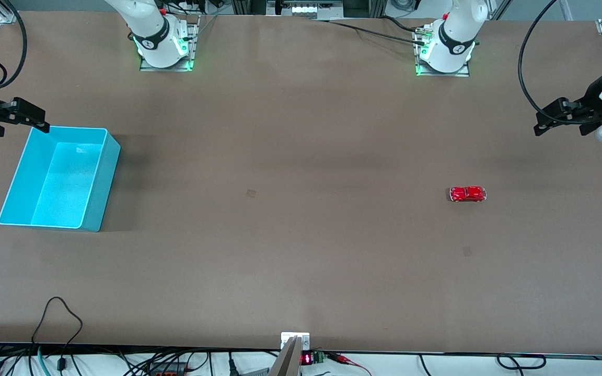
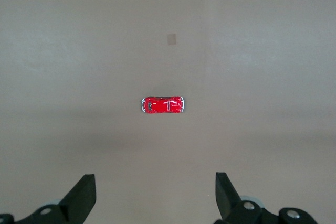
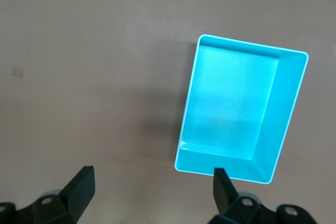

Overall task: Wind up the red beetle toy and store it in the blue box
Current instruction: 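Move the left gripper out toward the red toy car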

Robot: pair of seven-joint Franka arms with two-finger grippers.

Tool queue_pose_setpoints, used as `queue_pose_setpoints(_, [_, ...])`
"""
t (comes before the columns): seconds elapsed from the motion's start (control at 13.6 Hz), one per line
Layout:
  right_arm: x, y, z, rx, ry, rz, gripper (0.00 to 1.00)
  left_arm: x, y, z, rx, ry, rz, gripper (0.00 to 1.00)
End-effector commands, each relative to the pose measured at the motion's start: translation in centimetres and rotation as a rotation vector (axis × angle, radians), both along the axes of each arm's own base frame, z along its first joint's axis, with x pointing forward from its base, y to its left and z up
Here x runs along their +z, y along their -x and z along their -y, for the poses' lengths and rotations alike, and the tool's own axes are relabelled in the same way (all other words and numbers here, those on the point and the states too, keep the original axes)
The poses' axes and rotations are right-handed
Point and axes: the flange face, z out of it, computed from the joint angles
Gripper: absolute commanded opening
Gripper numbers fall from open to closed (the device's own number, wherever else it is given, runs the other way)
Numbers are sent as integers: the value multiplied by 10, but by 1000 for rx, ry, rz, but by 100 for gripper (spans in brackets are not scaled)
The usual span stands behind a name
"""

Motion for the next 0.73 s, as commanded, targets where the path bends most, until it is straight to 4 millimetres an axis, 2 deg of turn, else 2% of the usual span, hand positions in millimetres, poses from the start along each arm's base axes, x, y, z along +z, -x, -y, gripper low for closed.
queue_pose_setpoints(0.0, [4,0,0,10,-8,-4,100,-1,14,-1,-13,6,-10,100])
queue_pose_setpoints(0.15, [4,0,2,7,-8,-4,100,0,15,-1,1,6,-8,100])
queue_pose_setpoints(0.29, [-1,-3,2,-2,-17,-8,100,-10,9,-3,16,27,-23,100])
queue_pose_setpoints(0.44, [-17,-10,0,-12,-51,-36,100,-19,3,-1,2,37,-44,100])
queue_pose_setpoints(0.59, [-44,-19,10,-25,-65,-82,100,-47,-12,1,-5,48,-93,100])
queue_pose_setpoints(0.66, [-47,-20,10,-21,-66,-89,100,-55,-15,0,-11,49,-108,100])
